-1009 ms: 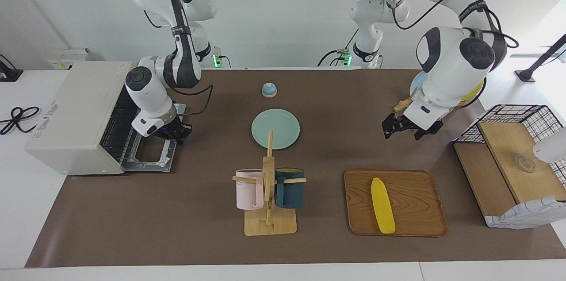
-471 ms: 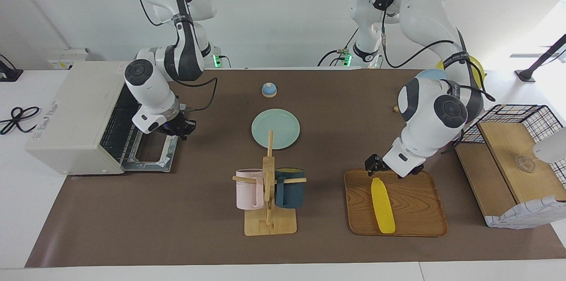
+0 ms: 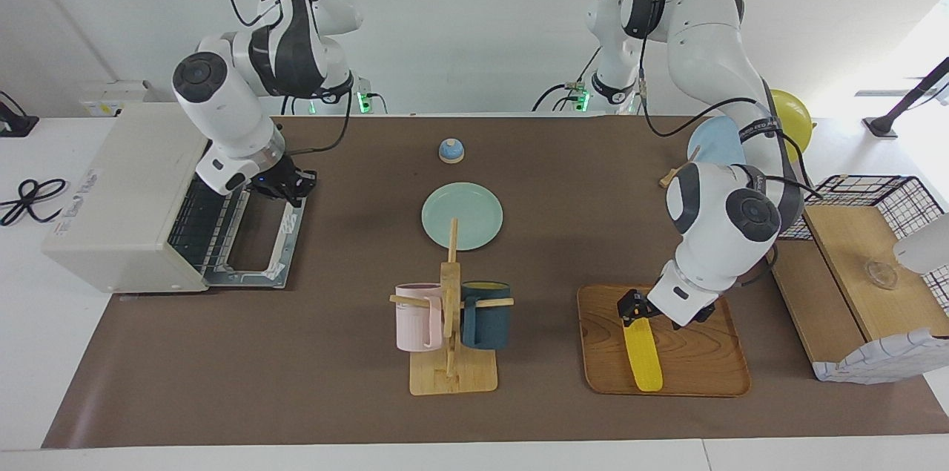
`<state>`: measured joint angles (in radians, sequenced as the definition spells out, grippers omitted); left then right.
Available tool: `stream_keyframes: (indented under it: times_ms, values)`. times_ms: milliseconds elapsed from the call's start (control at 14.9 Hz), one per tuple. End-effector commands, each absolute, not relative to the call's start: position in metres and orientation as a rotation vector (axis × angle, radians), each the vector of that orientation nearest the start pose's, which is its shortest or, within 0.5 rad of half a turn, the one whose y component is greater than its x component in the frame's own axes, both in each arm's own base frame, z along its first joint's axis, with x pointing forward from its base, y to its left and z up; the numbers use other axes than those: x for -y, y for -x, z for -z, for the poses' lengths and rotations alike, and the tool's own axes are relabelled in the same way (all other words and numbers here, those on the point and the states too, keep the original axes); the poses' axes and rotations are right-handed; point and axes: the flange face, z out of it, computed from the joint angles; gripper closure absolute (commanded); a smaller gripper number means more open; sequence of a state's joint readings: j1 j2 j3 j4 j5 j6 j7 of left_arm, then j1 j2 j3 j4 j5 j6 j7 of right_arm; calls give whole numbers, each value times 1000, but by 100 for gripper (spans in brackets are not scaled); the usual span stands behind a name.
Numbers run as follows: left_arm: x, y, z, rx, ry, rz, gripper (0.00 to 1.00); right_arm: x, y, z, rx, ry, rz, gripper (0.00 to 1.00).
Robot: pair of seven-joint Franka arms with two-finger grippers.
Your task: Put corn in oven
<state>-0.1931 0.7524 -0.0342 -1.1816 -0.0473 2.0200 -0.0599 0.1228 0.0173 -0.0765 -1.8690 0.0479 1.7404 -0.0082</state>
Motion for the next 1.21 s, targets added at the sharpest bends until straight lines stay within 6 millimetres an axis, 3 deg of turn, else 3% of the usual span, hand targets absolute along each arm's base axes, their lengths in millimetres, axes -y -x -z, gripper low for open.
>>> stream_keyframes:
  times_ms: [0, 135, 336, 875, 942, 1144]
  values:
    - [170, -754, -329, -226, 3203, 168, 0, -15, -547, -537, 38, 3091, -205, 0]
    - [160, -761, -324, -206, 3198, 172, 0, -14, -542, -563, 46, 3106, -246, 0]
    - [165, -768, -324, -213, 3198, 211, 0, -7, -534, -595, 40, 3139, -299, 0]
    - [165, -772, -311, -210, 3177, 265, 3, -4, -525, -602, 53, 3170, -310, 0]
    - [173, -769, -306, -223, 3177, 272, 10, -5, -525, -602, 56, 3167, -310, 0]
    - [175, -764, -294, -219, 3179, 291, 70, -6, -526, -603, 49, 3165, -304, 0]
